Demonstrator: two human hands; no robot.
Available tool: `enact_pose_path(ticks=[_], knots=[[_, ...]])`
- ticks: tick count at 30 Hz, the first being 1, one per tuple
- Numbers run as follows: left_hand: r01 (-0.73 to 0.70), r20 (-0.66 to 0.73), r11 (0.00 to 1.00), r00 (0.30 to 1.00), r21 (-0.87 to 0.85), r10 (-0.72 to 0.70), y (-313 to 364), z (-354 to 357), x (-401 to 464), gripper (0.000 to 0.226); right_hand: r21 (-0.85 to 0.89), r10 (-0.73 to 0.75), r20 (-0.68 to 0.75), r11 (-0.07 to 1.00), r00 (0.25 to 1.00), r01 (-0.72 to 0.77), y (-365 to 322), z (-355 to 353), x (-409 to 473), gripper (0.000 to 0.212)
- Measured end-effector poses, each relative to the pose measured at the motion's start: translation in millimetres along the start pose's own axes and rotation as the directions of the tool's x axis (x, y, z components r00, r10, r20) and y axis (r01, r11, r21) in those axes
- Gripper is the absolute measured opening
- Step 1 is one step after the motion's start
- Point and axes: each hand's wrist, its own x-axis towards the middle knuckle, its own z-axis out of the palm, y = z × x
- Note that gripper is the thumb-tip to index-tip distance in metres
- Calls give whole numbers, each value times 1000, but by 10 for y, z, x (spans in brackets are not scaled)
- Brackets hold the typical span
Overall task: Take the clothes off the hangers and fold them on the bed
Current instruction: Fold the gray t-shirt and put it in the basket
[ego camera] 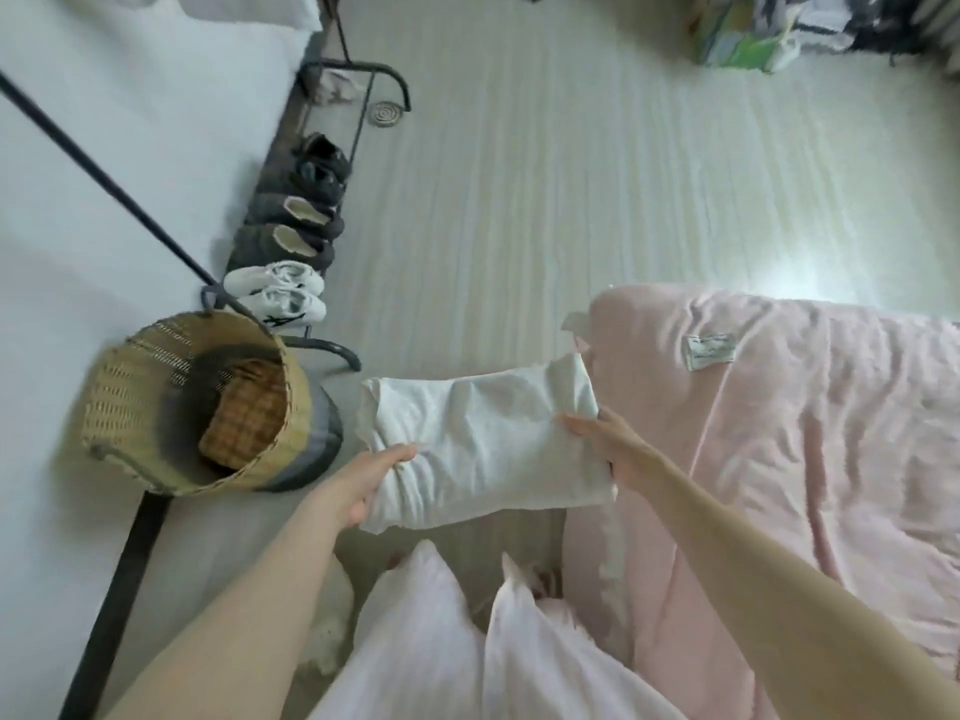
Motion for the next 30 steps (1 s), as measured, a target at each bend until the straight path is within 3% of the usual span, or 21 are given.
enact_pose_path(ticks=[3, 6, 8, 13, 16, 20, 23, 26, 30], knots=[[1, -97, 993, 995, -121, -13, -221, -707, -82, 37, -96, -18, 89, 995, 996, 27, -265, 795, 122, 30], [17, -147, 973, 988, -229, -52, -435, -1403, -140, 27, -210, 12, 186, 977, 982, 27, -433, 1572, 252, 45], [15, -203, 948, 976, -317, -83, -581, -1866, -203, 32, -266, 7, 276, 961, 961, 69, -507, 2127, 467, 59], [-52, -334, 855, 931, -517, -146, -852, -2468, -232, 39, -398, 25, 374, 907, 927, 136, -809, 3123, 525, 65], [-93, -347, 796, 925, -599, -153, -920, -2698, -122, 40, -470, 33, 401, 865, 915, 175, -1083, 3571, 577, 53], [-152, -415, 770, 896, -620, -157, -728, -2920, 119, 56, -588, 1, 378, 773, 926, 239, -1386, 4079, 807, 33], [-167, -473, 759, 857, -629, -204, -497, -3105, 506, 45, -656, -34, 376, 696, 926, 292, -1598, 4539, 1113, 30], [-183, -564, 788, 791, -587, -236, -314, -3321, 984, 15, -694, -34, 402, 641, 915, 328, -1810, 4982, 1506, 36], [-116, -670, 864, 684, -490, -289, -179, -3728, 1712, 19, -722, -40, 441, 578, 897, 381, -1883, 5687, 2132, 39]])
